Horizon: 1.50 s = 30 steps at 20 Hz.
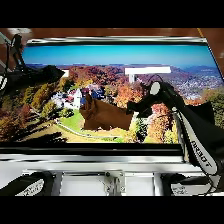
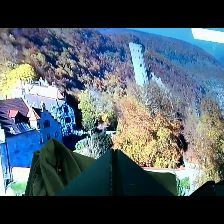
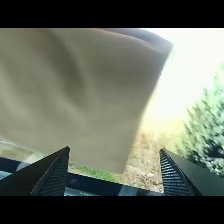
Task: Fold the shirts.
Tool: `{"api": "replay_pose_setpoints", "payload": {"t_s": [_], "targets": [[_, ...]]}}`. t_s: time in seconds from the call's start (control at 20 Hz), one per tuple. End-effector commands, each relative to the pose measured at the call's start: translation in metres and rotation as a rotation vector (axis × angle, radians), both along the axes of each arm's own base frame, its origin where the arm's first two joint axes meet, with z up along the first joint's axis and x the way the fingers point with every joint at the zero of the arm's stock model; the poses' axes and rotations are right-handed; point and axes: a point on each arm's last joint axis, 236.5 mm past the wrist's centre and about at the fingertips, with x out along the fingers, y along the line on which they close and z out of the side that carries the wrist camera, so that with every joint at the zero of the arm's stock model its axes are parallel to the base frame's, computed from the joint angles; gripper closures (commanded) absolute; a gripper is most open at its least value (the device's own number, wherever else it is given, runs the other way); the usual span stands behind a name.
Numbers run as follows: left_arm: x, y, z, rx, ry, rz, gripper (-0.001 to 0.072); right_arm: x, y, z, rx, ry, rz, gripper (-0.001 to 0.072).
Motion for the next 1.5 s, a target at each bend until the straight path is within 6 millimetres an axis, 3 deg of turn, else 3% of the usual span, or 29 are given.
{"api": "replay_pose_setpoints", "payload": {"t_s": [0.0, 0.1, 0.3, 0.35, 0.45, 0.55, 0.65, 0.75, 0.8, 0.9, 1.0, 1.15, 1.25, 1.35, 1.45], "targets": [[-0.003, 0.0, 0.0, 0.006, 0.002, -0.01, 0.0663, -0.007, -0.01, -0.032, 0.021, 0.071, -0.091, 0.0024], [-0.004, 0.001, 0.001, 0.018, -0.005, -0.012, 0.0662, -0.009, 0.005, -0.042, 0.083, 0.101, -0.078, 0.0024], [-0.003, 0.004, 0.003, 0.016, -0.009, -0.005, 0.0663, 0.003, 0.047, -0.042, 0.289, 0.106, -0.112, 0.0026], [-0.003, 0.004, 0.003, 0.016, -0.009, -0.005, 0.0663, 0.003, 0.054, -0.04, 0.328, 0.105, -0.104, 0.0093], [-0.003, 0.004, 0.003, 0.015, -0.007, -0.006, 0.0662, 0.008, 0.059, -0.033, 0.36, 0.088, -0.106, 0.0661], [-0.008, -0.001, 0.001, 0.003, 0.013, -0.025, 0.0662, 0.02, 0.057, -0.011, 0.377, -0.01, -0.046, 0.0655], [-0.019, -0.009, -0.004, -0.006, 0.055, -0.066, 0.0662, 0.038, 0.046, 0.029, 0.396, -0.128, -0.024, 0.0656], [-0.026, -0.012, -0.005, -0.003, 0.074, -0.09, 0.0663, 0.059, 0.015, 0.074, 0.4, -0.247, -0.082, 0.0656], [-0.028, -0.012, -0.002, -0.003, 0.066, -0.091, 0.0663, 0.068, -0.009, 0.096, 0.396, -0.297, -0.141, 0.0656], [-0.032, -0.012, 0.007, -0.002, 0.044, -0.09, 0.0663, 0.076, -0.07, 0.127, 0.341, -0.367, -0.266, 0.0657], [-0.035, -0.011, 0.015, -0.003, 0.027, -0.091, 0.0663, 0.071, -0.139, 0.152, 0.271, -0.419, -0.391, 0.0657], [-0.04, -0.012, 0.022, -0.003, 0.012, -0.094, 0.0663, 0.048, -0.241, 0.185, 0.173, -0.501, -0.607, 0.0657], [-0.047, -0.014, 0.021, 0.001, 0.028, -0.116, 0.0663, 0.023, -0.296, 0.199, 0.102, -0.534, -0.741, 0.0657], [-0.055, -0.017, 0.018, 0.006, 0.05, -0.141, 0.0662, -0.006, -0.336, 0.203, 0.038, -0.527, -0.838, 0.0657], [-0.061, -0.02, 0.015, 0.009, 0.071, -0.161, 0.0663, -0.034, -0.361, 0.199, -0.019, -0.489, -0.893, 0.0657]]}}
